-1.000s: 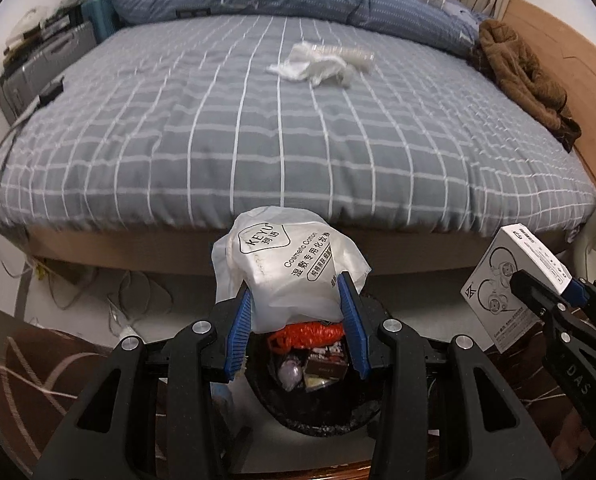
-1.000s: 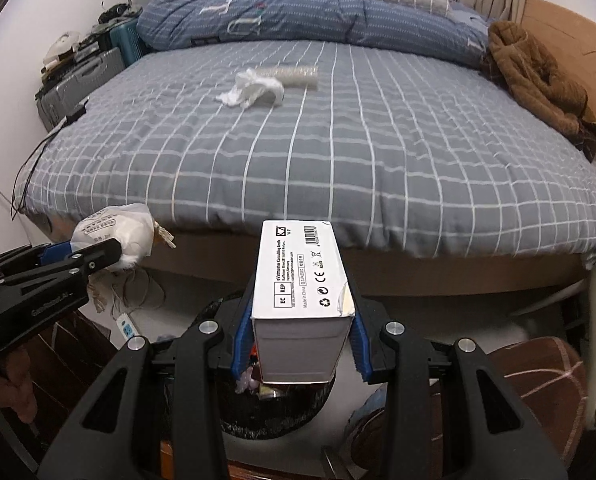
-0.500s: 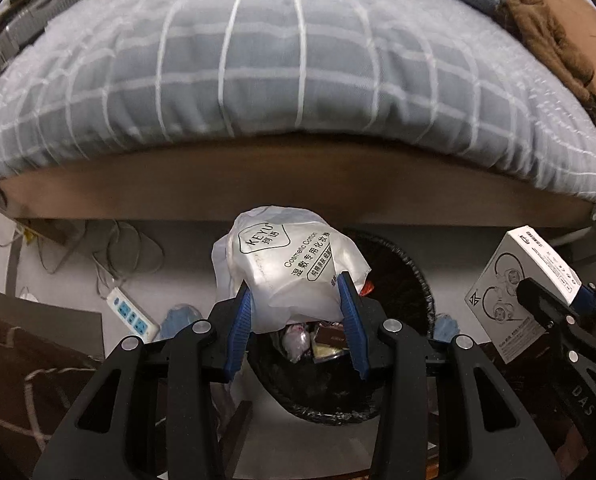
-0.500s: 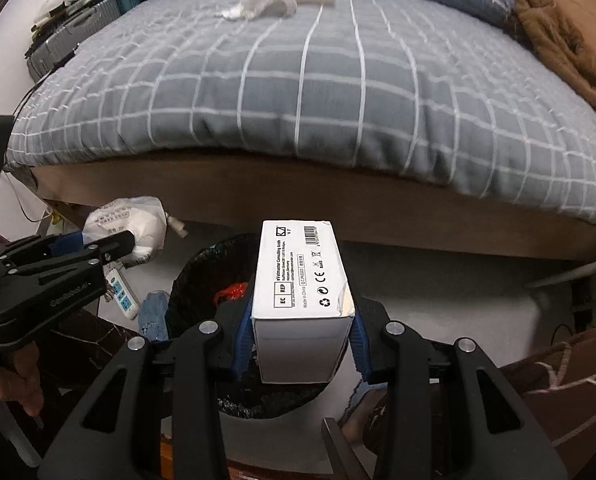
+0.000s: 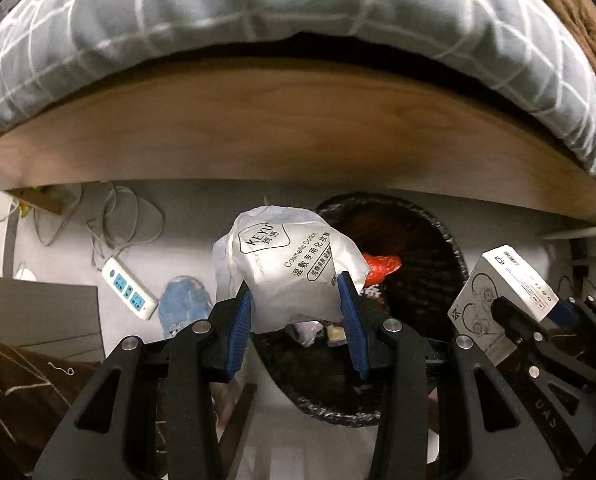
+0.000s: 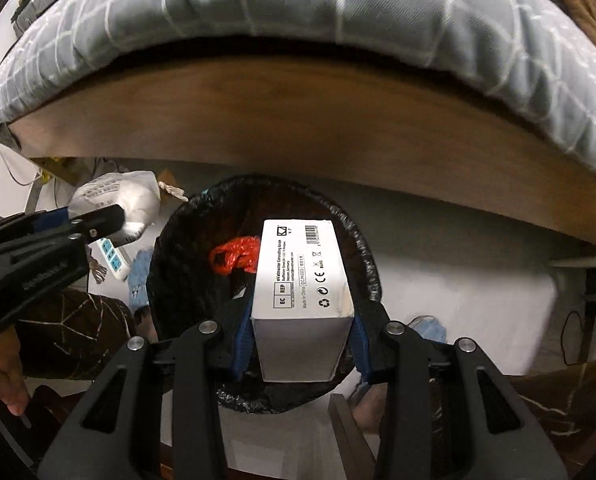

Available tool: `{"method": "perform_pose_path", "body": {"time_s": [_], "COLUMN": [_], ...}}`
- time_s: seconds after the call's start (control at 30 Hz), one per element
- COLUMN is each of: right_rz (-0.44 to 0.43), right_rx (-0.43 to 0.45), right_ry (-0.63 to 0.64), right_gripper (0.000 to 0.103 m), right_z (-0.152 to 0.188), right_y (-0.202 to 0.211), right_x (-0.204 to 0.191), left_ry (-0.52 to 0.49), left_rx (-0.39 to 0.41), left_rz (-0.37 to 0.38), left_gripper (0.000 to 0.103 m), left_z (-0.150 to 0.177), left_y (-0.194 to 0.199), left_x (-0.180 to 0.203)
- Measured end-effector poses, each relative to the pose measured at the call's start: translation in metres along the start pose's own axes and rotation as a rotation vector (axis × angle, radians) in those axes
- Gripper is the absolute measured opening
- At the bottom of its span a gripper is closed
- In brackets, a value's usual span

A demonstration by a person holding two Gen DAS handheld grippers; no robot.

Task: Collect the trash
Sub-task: 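Open the right tool over the bin while the left tool releases the mask bag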

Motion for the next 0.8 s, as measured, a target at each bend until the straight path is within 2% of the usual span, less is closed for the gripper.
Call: {"method": "perform_pose_path", "body": {"time_s": [0.27, 0.33, 0.5, 0.6, 0.73, 0.8], "right_rz": [-0.035, -0.014, 0.012, 0.051, 0.109, 0.125], "right_rx": [-0.044, -0.045, -0.005, 0.012, 0.008, 0.006], "right_ry": [0.054, 0.077, 0.085, 0.051, -0.016, -0.053], "right_gripper": [0.038, 0.039, 0.072, 0.086, 0.093, 0.094], "right_z": [0.003, 0.004, 0.002, 0.002, 0.004, 0.006], "right_y": [-0.018, -0.019, -0.012, -0.007, -0.005, -0.004], "right_x": [-0.025, -0.029, -0.024, -0.008, 0.02, 0.035], "left_ry": [0.056, 0.052, 0.031, 0.013, -0.042, -0.061], "left_rx": [-0.036, -0.036, -0.039, -0.052, -0.051, -0.052], "left_rz": [-0.03, -0.029, -0.02, -0.018, 0.004, 0.017], "left_gripper": [0.041, 0.041, 0.041, 0.041, 0.041, 0.041], "left_z": [0.014, 0.015, 0.014, 0.014, 0.015, 0.015], "left_y": [-0.004, -0.004, -0.004, -0.006, -0.006, -0.008], "left_x": [-0.034, -0.034, -0.023, -0.01, 0.017, 0.028]}}
Point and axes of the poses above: each gripper's, at about its wrist camera, not at the fingertips, and y roughly against the way its jaws point, x to its right, z to its underside, the point moved 2 cm from there along -y, roughly the way its jaws point, and after that the axes turned 4 degrees about y, right-handed, at the moved point
